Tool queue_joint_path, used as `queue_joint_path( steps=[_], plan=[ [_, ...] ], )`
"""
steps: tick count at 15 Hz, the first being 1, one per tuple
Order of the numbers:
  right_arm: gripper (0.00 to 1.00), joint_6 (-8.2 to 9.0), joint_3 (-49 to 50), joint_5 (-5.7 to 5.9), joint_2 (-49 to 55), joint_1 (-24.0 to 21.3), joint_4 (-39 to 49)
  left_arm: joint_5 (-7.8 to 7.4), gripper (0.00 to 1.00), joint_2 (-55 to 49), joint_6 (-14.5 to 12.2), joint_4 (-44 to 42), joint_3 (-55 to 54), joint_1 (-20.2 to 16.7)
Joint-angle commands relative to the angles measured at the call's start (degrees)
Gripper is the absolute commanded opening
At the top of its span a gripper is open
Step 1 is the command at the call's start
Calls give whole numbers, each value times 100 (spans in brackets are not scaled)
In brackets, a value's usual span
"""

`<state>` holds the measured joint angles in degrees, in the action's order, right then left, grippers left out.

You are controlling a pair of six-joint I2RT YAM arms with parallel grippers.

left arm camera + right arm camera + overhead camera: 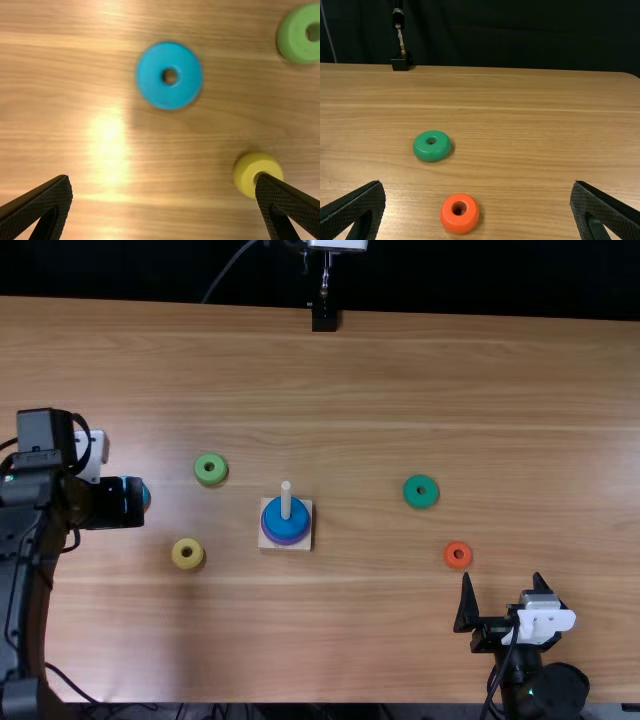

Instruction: Build the Hanoi tower: stack the rings onto the peg from bottom to top in this color order: purple, dark blue, light blue, dark green, light green, yellow, orange.

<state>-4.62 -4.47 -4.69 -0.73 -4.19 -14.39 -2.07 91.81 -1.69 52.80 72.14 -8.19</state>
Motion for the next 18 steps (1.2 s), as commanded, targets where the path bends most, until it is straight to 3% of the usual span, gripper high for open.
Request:
queue_joint_path(
  steps=[1, 8, 11, 16, 18],
  plan=[
    [100, -23, 350, -6, 73, -65, -423, -194, 100, 338, 180, -27, 336, 63],
    [100, -23, 350, -6, 73, -65, -423, -173, 100, 1489, 201, -175, 872, 370],
    [100, -23, 350, -6, 73, -65, -423, -89, 100, 1717, 180, -175, 995, 370],
    [100, -23, 350, -6, 73, -65, -423, 259, 100, 1964, 148, -228, 995, 370],
    [100, -23, 350, -6, 73, -65, -423, 259, 100, 2104, 127, -407, 995, 370]
  ],
)
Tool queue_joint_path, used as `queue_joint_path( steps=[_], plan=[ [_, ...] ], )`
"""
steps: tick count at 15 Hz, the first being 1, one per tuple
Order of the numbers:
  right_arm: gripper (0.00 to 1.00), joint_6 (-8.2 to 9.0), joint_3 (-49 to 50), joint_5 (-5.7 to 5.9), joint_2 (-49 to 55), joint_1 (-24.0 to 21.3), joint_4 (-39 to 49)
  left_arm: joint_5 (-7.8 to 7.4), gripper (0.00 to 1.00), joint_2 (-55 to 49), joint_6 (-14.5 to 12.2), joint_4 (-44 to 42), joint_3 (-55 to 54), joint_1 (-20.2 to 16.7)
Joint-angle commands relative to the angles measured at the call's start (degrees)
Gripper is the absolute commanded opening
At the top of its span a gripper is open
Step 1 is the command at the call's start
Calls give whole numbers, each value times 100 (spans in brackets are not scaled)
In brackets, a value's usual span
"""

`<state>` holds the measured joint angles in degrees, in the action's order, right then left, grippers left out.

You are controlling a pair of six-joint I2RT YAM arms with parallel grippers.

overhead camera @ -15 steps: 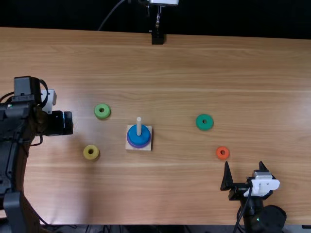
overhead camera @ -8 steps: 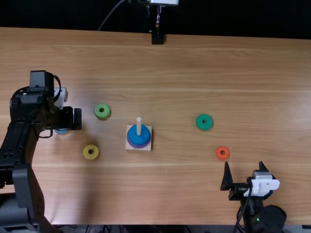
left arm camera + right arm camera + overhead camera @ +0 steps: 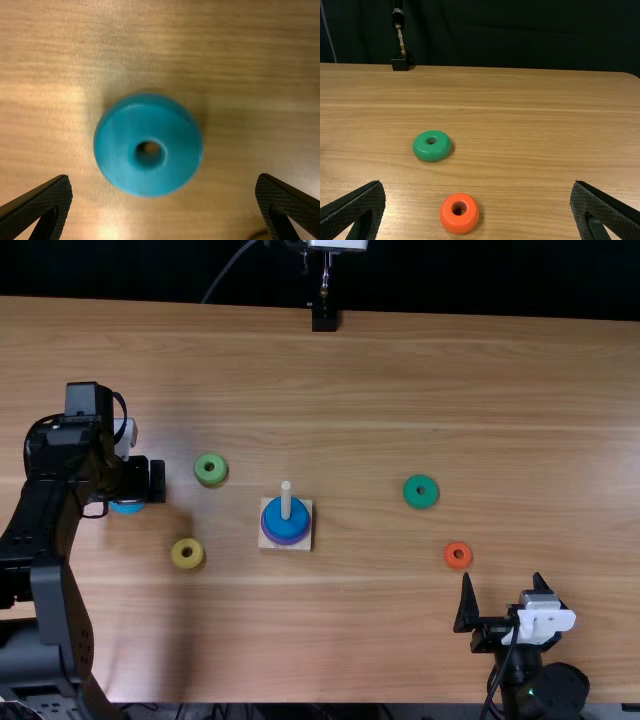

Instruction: Build the Hanoi tower: stack the rings onto the peg from bottom to top in this color order: purple, dark blue, light blue, dark green, light green, yellow, orange.

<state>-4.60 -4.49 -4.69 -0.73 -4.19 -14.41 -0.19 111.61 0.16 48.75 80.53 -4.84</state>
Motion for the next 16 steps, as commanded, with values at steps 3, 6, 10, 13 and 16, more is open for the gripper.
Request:
queue_joint_path(
  steps=[3, 6, 10, 13, 16],
  plan=[
    [100, -25, 352, -6, 73, -65, -421, 71, 100, 300, -59, -161, 156, 27],
    [100, -15, 352, -6, 73, -65, -421, 61, 100, 388, -59, -277, 165, 27],
    [100, -25, 352, -6, 73, -65, -421, 29, 100, 484, -69, -277, 165, -26],
    [100, -25, 352, -6, 73, -65, -421, 8, 100, 493, -69, -287, 165, -43],
    [100, -25, 352, -6, 73, -65, -421, 8, 100, 493, -80, -287, 165, -70]
  ],
)
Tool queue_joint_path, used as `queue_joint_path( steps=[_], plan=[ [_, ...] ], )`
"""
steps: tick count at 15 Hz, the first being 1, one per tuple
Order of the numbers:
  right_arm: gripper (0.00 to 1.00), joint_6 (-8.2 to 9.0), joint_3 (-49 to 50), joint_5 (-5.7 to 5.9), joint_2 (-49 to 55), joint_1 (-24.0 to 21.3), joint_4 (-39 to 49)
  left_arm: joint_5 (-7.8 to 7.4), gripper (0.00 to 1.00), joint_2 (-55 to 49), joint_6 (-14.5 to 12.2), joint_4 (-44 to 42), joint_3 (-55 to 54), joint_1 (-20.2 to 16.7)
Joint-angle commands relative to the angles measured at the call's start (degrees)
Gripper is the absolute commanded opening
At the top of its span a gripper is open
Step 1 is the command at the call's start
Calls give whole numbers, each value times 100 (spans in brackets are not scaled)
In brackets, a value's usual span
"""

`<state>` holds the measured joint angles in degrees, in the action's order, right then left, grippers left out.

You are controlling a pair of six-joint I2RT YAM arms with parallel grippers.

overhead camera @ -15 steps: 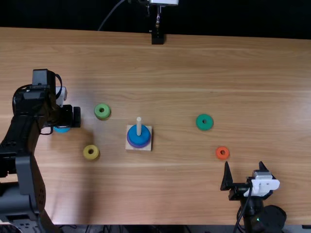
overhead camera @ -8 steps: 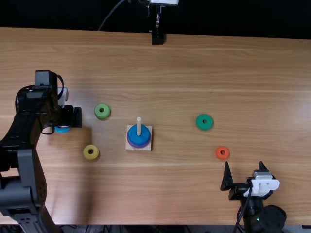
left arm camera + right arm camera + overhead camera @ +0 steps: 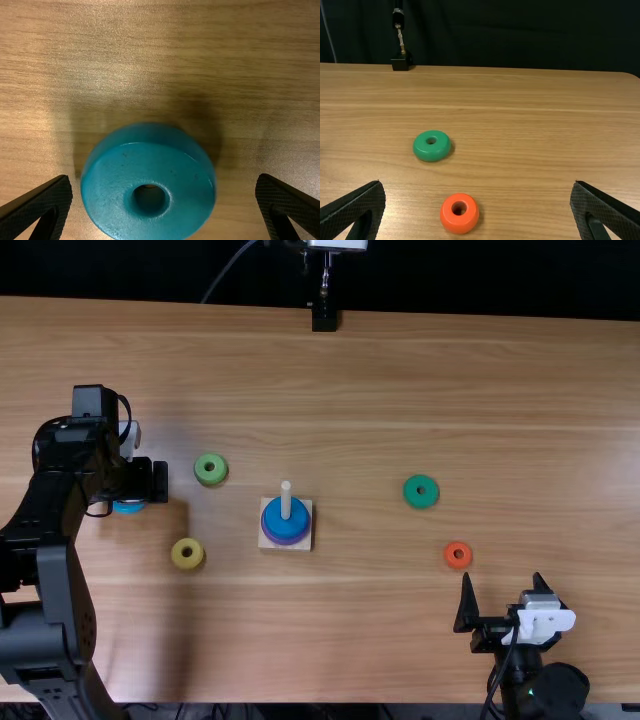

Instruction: Build the Hanoi tower: stack the rings onto the peg from bottom to top in this color order: purple, dark blue, light blue, dark green, light green, yellow, orange.

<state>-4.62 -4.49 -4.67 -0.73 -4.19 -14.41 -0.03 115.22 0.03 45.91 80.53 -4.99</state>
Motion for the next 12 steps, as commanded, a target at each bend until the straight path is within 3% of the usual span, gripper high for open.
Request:
queue_joint_path(
  steps=[1, 7, 9, 11, 12],
  plan=[
    [100, -23, 352, -8, 73, -65, -421, -7, 100, 132, -56, -3, 165, -72],
    [100, -23, 352, -8, 73, -65, -421, -81, 97, 282, -67, -3, 165, -89],
    [100, -23, 352, -8, 73, -65, -421, -218, 58, 282, -67, -3, 165, -89],
    [100, -23, 352, -8, 73, -65, -421, -229, 14, 273, -67, -3, 165, -98],
    [100, -23, 352, -8, 73, -65, -421, -229, 0, 273, -67, -3, 165, -98]
  ],
)
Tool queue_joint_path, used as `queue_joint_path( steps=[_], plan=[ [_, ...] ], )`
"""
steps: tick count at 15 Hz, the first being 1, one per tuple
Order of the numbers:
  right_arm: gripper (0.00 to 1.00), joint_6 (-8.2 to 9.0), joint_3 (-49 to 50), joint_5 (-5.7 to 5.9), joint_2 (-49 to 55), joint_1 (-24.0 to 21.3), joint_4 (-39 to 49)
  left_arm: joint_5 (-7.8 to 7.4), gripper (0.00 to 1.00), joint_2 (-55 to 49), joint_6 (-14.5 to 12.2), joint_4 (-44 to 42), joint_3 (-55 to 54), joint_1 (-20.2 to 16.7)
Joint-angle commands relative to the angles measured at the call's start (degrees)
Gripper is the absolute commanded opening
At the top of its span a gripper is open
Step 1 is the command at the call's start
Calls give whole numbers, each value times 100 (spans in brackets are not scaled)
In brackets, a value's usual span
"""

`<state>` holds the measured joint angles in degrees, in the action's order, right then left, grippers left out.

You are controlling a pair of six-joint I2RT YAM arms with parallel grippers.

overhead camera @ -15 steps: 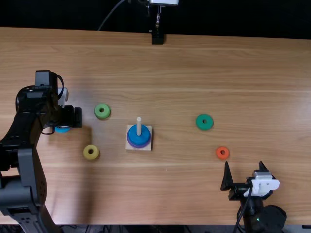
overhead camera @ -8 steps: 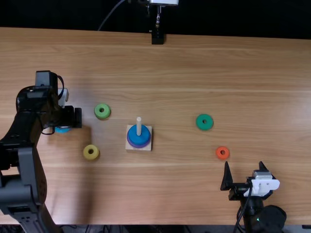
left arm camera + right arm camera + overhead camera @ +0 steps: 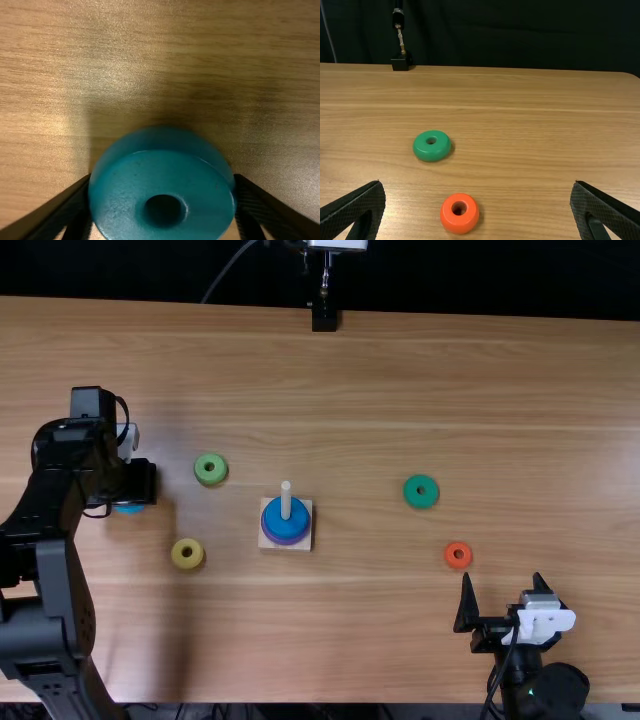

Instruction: Build the Hanoi tower: stack the rings onto the peg from bottom to top in this color order: purple, dark blue, light blue, dark green, light green, yellow, orange.

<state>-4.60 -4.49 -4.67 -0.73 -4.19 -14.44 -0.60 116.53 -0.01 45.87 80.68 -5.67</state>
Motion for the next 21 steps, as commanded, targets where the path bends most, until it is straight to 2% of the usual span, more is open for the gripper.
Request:
queue_joint_path(
  steps=[1, 7, 9, 14, 17, 18, 21],
  plan=[
    [100, -25, 352, -8, 73, -65, -419, -172, 0, 133, -62, 1, 149, -39],
    [100, -25, 352, -8, 73, -65, -419, -182, 0, -350, -41, 212, 624, -39],
    [100, -25, 352, -8, 73, -65, -419, -193, 0, -623, -31, 813, 817, -22],
    [100, -25, 352, -8, 73, -65, -419, -657, 0, -1097, -31, 2416, 1301, 40],
    [100, -25, 352, -8, 73, -65, -419, -689, 0, -1572, -31, 2743, 1494, 110],
    [100, -25, 352, -8, 73, -65, -419, -731, 0, -1757, -20, 2722, 1476, 304],
    [100, -25, 352, -8, 73, -65, -419, -731, 0, -2055, 54, 2680, 1450, 1051]
  ],
)
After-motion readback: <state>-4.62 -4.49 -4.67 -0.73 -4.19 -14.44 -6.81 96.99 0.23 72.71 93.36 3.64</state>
